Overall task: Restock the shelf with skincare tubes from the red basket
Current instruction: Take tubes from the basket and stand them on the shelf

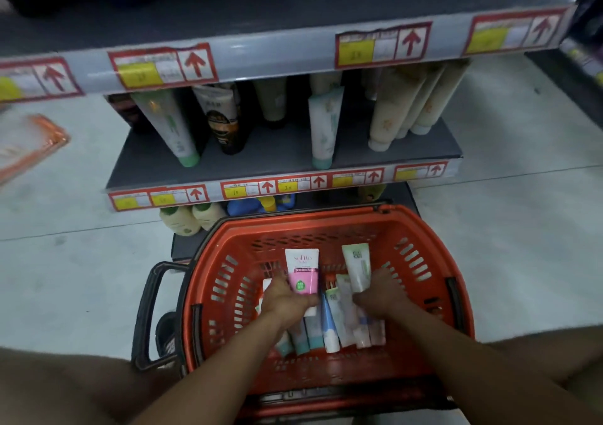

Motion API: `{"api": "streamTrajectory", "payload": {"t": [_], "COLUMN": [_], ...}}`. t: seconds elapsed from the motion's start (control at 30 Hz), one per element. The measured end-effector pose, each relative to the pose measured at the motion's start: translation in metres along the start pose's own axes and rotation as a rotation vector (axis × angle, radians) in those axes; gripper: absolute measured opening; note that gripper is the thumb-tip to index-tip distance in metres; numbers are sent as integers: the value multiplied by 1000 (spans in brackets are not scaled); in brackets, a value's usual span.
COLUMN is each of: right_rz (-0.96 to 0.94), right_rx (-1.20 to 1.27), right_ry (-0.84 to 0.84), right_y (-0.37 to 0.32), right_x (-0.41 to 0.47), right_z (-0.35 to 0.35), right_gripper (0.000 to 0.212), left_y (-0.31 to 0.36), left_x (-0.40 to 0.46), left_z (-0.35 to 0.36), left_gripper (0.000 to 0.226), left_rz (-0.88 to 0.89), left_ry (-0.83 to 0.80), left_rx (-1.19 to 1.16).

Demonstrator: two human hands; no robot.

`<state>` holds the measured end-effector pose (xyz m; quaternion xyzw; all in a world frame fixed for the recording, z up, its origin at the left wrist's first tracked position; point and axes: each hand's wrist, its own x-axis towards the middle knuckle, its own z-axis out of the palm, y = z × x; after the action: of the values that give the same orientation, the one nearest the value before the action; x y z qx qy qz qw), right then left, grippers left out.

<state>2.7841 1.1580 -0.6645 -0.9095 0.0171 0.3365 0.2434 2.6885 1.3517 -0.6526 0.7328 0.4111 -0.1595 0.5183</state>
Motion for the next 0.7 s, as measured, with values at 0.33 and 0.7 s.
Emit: {"api": "streamTrajectory", "payload": {"t": [0.33, 0.7], "right_rz": [-296, -572], "right_rx": [203, 419], "right_ry": [192, 380], "right_y": [-33, -70], "right_x": [-43, -103], "right_z": [-49, -94], "right_gripper": [52, 59], "left_y": [63, 105], "left_x": [-63, -102], "left_z": [-36, -62], "left_gripper": [44, 54], "left_rz": [161, 377], "left_ry": [-135, -94], "left_rx": [-378, -611]}}
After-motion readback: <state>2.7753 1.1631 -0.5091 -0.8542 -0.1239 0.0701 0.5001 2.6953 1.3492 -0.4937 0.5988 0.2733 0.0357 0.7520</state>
